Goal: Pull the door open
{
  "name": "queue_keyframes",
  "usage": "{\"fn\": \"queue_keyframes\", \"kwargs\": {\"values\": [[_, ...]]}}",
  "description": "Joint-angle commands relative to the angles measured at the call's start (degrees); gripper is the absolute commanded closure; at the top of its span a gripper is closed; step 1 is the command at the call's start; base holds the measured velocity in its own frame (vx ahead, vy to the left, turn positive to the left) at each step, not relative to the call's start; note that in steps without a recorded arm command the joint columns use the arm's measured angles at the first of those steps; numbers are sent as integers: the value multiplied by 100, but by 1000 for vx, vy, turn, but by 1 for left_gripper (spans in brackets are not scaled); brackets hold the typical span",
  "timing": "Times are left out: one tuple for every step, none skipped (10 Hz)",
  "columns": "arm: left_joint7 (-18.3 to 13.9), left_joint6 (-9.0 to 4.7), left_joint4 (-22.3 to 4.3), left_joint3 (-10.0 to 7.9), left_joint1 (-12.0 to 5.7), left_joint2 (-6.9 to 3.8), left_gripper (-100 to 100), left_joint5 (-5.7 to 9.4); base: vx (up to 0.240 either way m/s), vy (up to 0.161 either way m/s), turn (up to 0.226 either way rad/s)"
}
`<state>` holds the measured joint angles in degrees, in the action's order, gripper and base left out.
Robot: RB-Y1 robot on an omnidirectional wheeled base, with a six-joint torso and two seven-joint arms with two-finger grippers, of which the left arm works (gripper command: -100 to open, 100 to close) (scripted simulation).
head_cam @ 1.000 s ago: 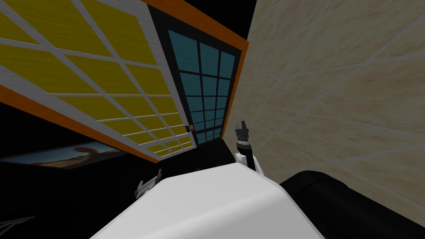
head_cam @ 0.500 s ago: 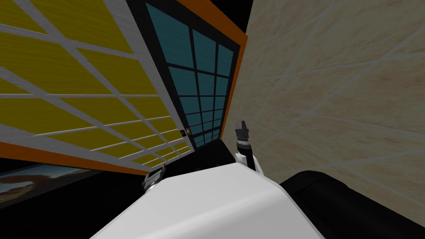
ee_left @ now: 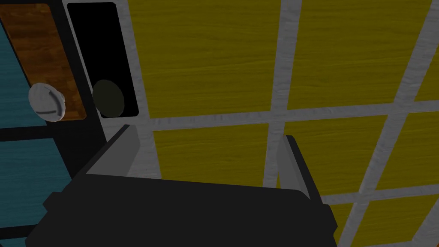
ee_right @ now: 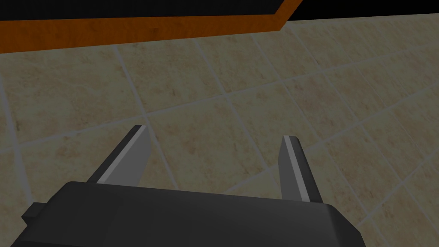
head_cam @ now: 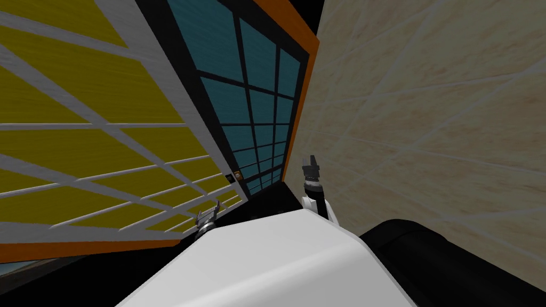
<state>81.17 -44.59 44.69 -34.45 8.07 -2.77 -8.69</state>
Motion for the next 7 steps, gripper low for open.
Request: {"fn": "queue_keyframes", "kwargs": {"values": [[11, -1, 72, 59, -125, 70, -100, -17, 201, 67, -126], [17, -7, 89, 88, -206, 99, -100, -25, 155, 63, -110], [20, -14, 112, 125, -292, 126, -100, -36, 171, 39, -93], [22, -21, 136, 163, -378, 152, -100, -47, 188, 29, -113], [25, -28, 159, 201, -464, 179, -100, -58, 187, 27, -103], [27, -35, 182, 239, -551, 206, -100, -69, 178, 56, -112], [27, -35, 182, 239, -551, 206, -100, -69, 121, 45, -37]]}}
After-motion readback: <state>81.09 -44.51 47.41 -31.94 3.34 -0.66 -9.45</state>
